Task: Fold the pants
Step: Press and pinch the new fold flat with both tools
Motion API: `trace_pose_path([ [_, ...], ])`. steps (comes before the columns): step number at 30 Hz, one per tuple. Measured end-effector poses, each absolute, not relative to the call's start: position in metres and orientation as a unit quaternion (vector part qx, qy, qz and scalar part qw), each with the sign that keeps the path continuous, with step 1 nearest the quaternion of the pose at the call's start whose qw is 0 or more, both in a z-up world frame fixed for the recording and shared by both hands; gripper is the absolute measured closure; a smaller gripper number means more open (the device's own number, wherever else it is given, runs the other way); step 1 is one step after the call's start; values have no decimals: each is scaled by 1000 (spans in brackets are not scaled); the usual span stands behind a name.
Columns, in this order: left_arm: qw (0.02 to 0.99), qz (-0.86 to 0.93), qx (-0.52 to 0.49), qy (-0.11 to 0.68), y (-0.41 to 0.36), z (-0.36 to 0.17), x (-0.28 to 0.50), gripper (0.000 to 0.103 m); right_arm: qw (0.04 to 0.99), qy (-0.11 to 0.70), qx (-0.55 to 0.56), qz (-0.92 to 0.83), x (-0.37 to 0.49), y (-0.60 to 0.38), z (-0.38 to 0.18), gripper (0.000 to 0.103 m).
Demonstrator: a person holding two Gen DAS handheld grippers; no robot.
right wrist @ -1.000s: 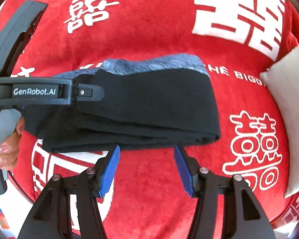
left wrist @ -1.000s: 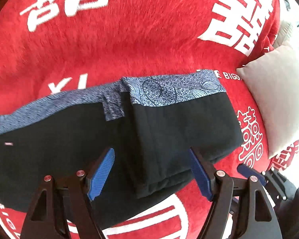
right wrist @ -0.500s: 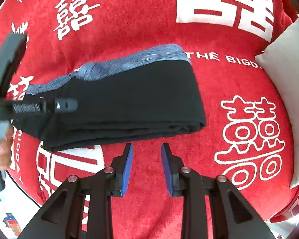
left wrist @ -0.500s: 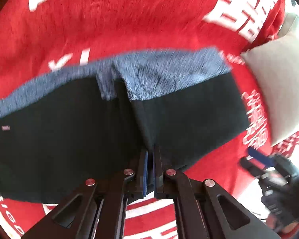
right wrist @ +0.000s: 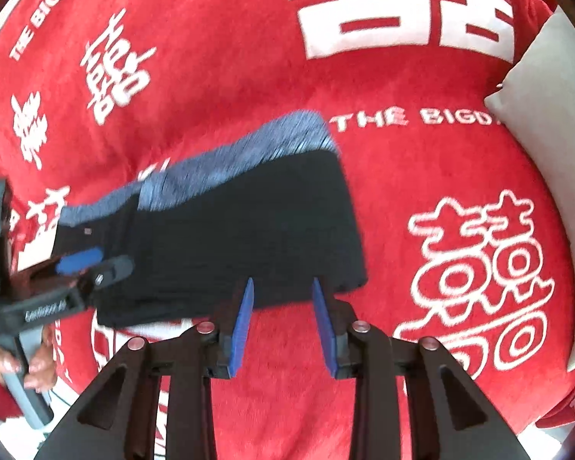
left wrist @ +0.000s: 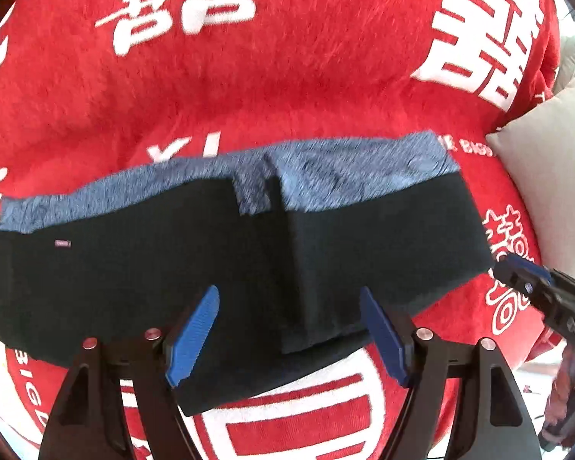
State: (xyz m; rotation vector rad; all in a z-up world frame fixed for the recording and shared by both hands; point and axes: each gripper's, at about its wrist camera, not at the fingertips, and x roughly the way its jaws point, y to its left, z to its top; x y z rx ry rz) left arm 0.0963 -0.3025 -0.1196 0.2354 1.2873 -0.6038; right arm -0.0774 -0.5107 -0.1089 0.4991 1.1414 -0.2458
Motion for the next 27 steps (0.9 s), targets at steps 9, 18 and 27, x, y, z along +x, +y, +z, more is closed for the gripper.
trace_pose_path([
  [9,758,-284,121,574,-380,-121,119,26,798,525,266,-131,-19,-569,-118,70],
  [18,745,-193,116,628,-359,-181,131,16,782,578,217,-88,28,-544,-154,70],
  [27,753,-176,104,625,-355,-177,129,14,782,588,185,-86,29,-532,-162,69],
])
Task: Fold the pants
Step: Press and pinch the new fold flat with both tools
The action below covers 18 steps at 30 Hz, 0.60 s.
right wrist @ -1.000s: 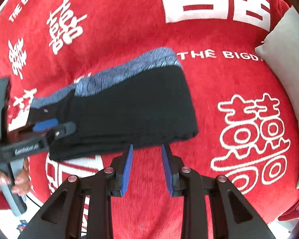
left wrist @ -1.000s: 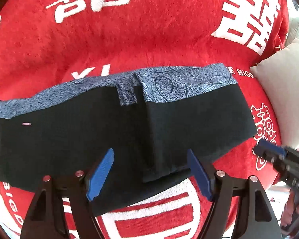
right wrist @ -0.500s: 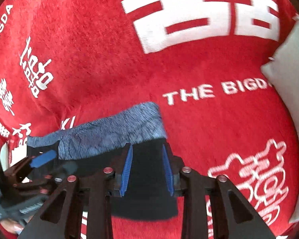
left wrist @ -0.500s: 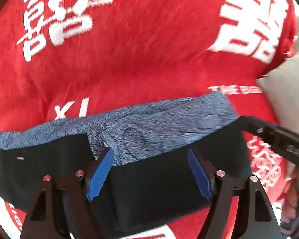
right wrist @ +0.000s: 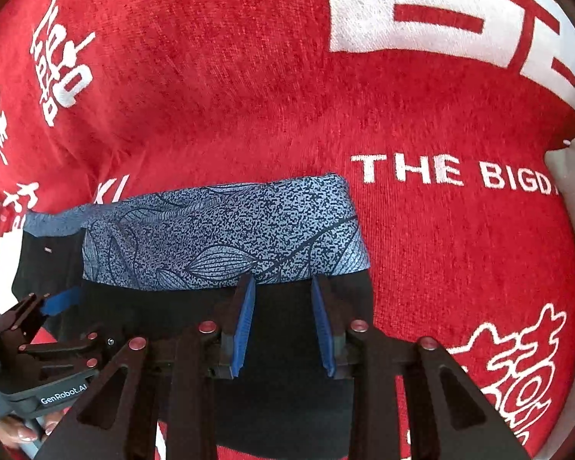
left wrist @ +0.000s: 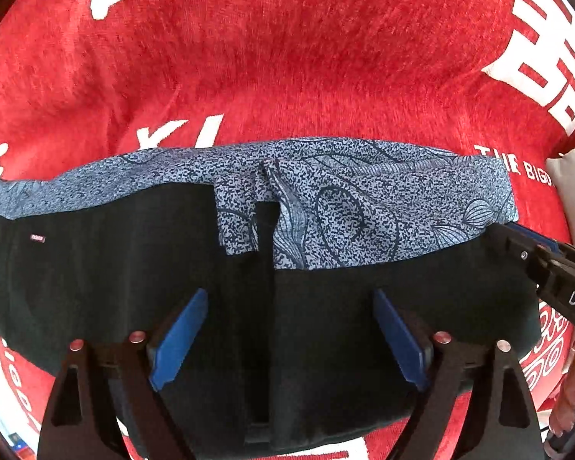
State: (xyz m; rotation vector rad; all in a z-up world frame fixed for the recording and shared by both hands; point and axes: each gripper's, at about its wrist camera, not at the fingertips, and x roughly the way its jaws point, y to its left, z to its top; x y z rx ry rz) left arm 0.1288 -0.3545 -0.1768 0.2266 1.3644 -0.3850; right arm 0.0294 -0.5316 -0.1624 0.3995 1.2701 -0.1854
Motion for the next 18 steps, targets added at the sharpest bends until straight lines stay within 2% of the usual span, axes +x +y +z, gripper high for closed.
trace_pose_path([
  [5,755,-166,101,627,-349,-170,126,14,782,592,182,-69,32,-530,-159,50],
  [18,763,-138,83,626,-313,-148,104,14,780,607,141,-59,34,-517,-158,38],
])
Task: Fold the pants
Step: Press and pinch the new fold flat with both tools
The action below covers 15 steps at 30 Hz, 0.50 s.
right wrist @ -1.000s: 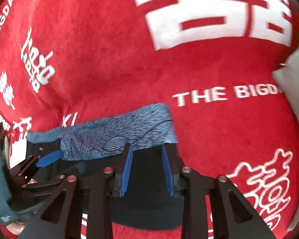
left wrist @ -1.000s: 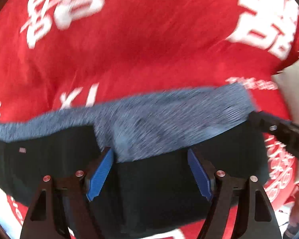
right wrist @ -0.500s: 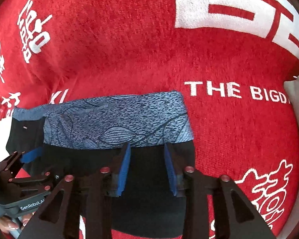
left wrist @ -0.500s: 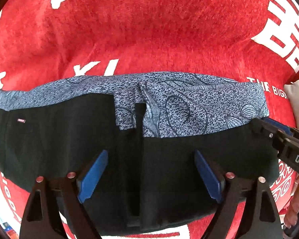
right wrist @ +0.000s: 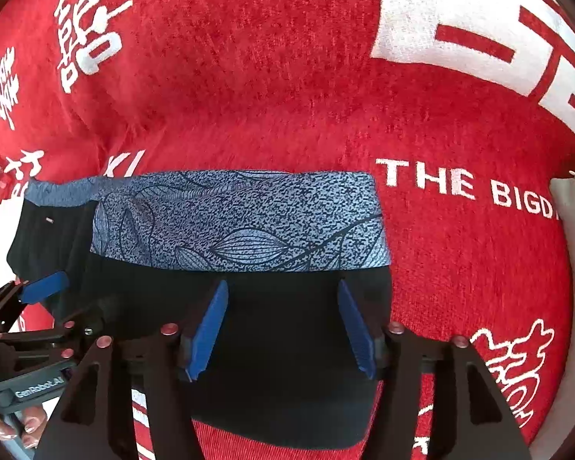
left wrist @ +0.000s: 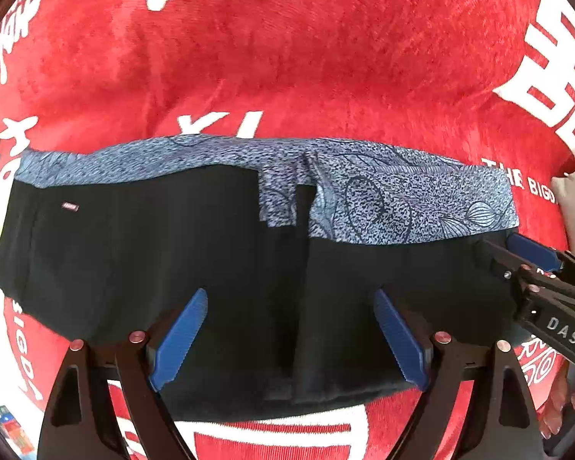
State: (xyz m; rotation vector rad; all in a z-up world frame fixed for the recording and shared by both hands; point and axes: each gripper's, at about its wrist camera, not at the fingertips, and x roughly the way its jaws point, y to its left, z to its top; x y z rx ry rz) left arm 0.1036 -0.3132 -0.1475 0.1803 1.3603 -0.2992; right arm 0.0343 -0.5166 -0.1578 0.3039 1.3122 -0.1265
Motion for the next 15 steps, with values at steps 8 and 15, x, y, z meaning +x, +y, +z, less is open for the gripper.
trace_pose_path([
  [8,764,-117,77,629,-284,-135,89,14,781,611,111,-64,30,-499,-150,33],
  [15,761,-111,69,635,-241,-136,73,14,783,610,104,-69,6,-466,-134,30],
])
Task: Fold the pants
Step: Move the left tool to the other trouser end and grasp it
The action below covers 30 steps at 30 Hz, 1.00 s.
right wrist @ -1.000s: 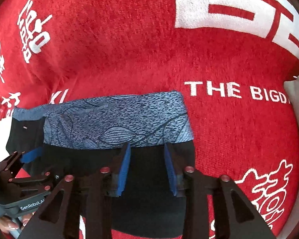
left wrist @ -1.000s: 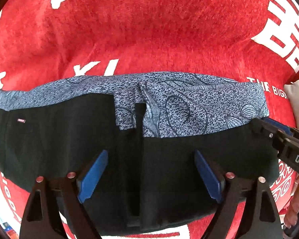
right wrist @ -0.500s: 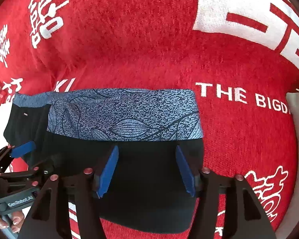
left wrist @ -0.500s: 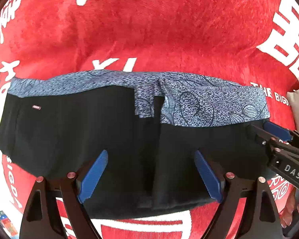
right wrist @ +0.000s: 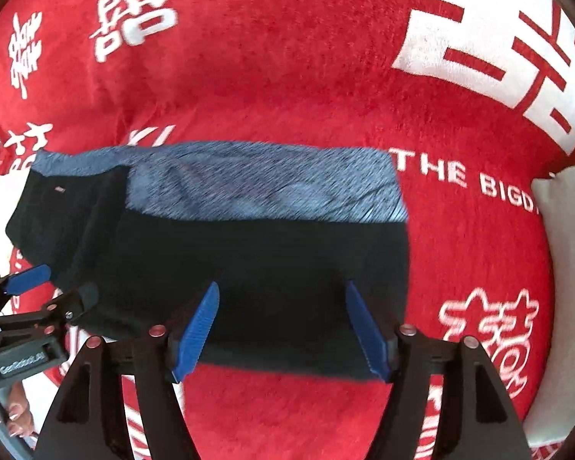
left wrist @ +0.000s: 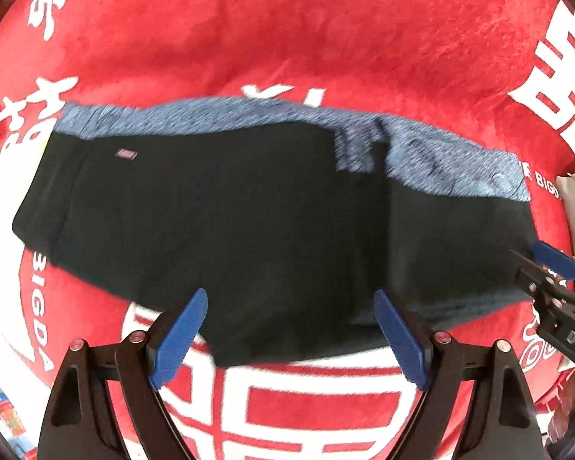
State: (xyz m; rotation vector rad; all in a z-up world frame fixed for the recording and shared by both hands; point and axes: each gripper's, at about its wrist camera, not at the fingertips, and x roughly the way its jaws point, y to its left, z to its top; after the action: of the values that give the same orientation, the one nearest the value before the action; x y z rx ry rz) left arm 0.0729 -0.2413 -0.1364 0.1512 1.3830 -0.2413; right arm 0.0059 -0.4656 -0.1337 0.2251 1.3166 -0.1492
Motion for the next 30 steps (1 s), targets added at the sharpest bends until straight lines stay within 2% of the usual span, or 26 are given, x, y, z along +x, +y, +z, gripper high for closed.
trace_pose_path([
  [7,751,-91,44,653,-186,-148,66,14,772,625,103,-57,-9,-412,-130,30],
  [18,755,-49,-22,654,-92,-151,81,14,763,644,52,-20,16,-328,-134,30],
  [30,773,-7,-122,622,-9,-158,125,14,746,666,-3,-18,37,-298,-160,26],
])
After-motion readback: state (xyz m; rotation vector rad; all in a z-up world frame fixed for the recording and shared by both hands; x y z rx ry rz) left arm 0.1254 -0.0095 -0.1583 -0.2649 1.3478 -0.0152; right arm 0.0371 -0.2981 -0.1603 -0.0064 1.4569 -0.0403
